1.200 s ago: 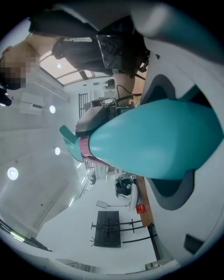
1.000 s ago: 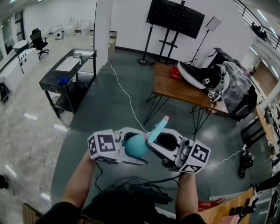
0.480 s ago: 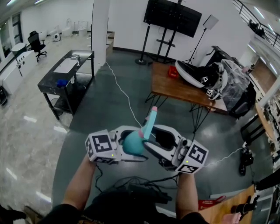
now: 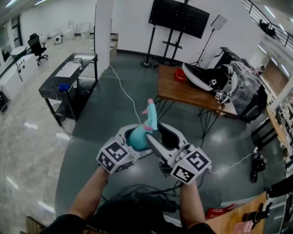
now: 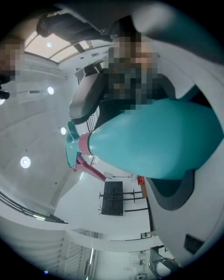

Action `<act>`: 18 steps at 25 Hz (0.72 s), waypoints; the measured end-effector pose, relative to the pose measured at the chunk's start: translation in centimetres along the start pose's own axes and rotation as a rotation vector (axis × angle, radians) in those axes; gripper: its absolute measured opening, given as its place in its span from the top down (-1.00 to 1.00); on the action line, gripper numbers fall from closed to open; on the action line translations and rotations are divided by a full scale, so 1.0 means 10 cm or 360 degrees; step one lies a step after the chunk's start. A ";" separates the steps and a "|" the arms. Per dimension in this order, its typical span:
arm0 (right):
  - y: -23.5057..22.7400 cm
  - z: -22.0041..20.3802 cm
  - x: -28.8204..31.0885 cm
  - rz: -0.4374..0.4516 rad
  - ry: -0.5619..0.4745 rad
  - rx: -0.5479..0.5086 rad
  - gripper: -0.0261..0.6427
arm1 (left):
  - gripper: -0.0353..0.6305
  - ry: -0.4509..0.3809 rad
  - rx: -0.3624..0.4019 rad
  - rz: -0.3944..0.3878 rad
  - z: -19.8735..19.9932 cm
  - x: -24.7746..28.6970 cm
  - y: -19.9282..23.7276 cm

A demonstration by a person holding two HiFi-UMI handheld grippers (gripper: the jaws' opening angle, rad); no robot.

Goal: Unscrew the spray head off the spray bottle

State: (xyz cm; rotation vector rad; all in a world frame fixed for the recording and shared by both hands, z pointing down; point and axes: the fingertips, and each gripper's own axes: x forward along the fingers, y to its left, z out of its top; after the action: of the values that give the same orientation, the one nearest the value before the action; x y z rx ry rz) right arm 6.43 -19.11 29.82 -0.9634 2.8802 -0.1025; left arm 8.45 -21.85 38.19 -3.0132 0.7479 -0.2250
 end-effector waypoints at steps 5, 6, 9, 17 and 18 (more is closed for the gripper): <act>-0.08 -0.07 0.10 -0.0116 0.0034 0.0039 0.29 | -0.41 0.0049 -0.0003 0.0063 -0.10 0.03 0.03; -0.10 -0.08 0.10 -0.0129 0.0038 0.0038 0.29 | -0.41 0.0057 0.0003 0.0073 -0.11 0.04 0.03; -0.12 -0.10 0.09 -0.0151 0.0045 0.0054 0.40 | -0.41 0.0077 0.0022 0.0096 -0.13 0.06 0.02; -0.08 -0.11 0.01 -0.0024 0.0031 0.0119 0.51 | -0.41 0.0099 0.0080 -0.0007 -0.15 0.03 -0.08; -0.08 -0.10 -0.01 -0.0001 0.0029 0.0121 0.51 | -0.41 0.0098 0.0088 -0.0034 -0.14 0.03 -0.10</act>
State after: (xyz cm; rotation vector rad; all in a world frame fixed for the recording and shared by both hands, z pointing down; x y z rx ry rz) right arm 6.81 -19.65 30.91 -0.9546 2.8697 -0.2199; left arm 8.98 -21.11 39.71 -2.9757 0.7021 -0.3344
